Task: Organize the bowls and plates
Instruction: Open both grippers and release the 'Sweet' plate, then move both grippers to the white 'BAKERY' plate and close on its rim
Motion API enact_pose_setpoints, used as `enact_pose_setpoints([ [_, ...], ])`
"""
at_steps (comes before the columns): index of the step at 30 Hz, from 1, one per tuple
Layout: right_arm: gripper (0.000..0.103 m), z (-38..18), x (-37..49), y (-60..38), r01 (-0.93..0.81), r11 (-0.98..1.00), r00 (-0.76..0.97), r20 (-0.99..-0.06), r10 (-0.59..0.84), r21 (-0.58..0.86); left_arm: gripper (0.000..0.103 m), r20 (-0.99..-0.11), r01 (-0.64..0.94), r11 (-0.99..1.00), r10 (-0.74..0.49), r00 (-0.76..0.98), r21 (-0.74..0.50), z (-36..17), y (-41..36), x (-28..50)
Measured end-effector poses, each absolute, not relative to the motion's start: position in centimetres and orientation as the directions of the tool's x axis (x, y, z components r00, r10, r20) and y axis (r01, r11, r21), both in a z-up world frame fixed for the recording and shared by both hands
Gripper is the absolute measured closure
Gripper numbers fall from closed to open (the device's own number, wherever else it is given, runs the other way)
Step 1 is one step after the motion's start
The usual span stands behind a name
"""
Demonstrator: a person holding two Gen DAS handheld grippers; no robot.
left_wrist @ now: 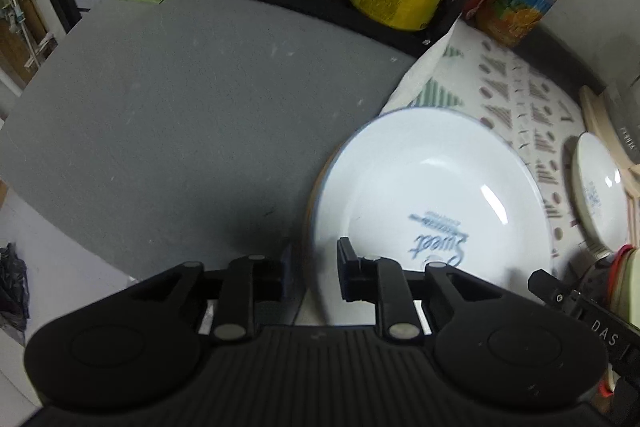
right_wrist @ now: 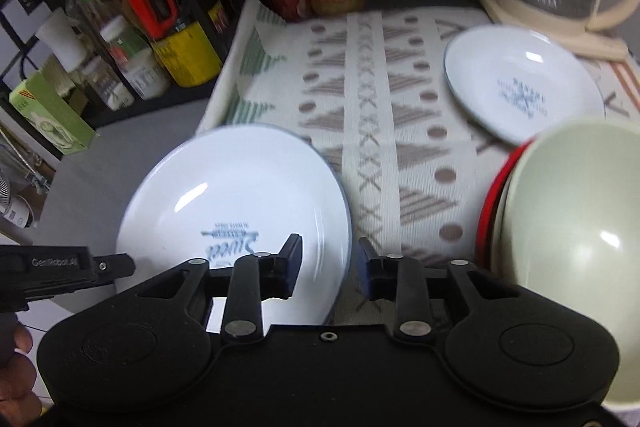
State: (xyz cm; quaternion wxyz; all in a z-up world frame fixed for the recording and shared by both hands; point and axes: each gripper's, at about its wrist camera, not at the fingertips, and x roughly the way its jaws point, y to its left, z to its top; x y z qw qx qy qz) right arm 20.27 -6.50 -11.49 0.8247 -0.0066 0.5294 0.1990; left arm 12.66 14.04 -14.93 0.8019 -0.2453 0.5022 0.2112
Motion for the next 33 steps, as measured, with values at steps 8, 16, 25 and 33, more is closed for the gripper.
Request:
enact_pose_setpoints([
  [8,0.040,-8.6,21.7,-7.2,-0.329,0.910,0.382,-0.846,0.372,0.251,0.049,-0.893,-0.570,0.808,0.135,0.428,-0.151,-12.0,13.9,14.4],
  [16,0.023,-6.2,23.4,-10.0,-0.282,0.929,0.443,-0.826,0.348,0.240,0.033,-0.865,-0.516,0.836,0.107,0.490,-0.189,-9.7,12.4,16.7],
  [25,0.019,-5.4,25.1,-13.6,-0.176,0.957,0.506,-0.813,0.290,0.232,0.031,-0.849,-0.420,0.881,0.042,0.527,-0.217,-8.8,9.7,20.3],
  [33,0.017,-5.6,26.6,-16.8,-0.066,0.970,0.534,-0.813,0.231,0.232,0.030,-0.844,-0.335,0.912,-0.023,0.536,-0.238,-8.6,7.2,24.2],
])
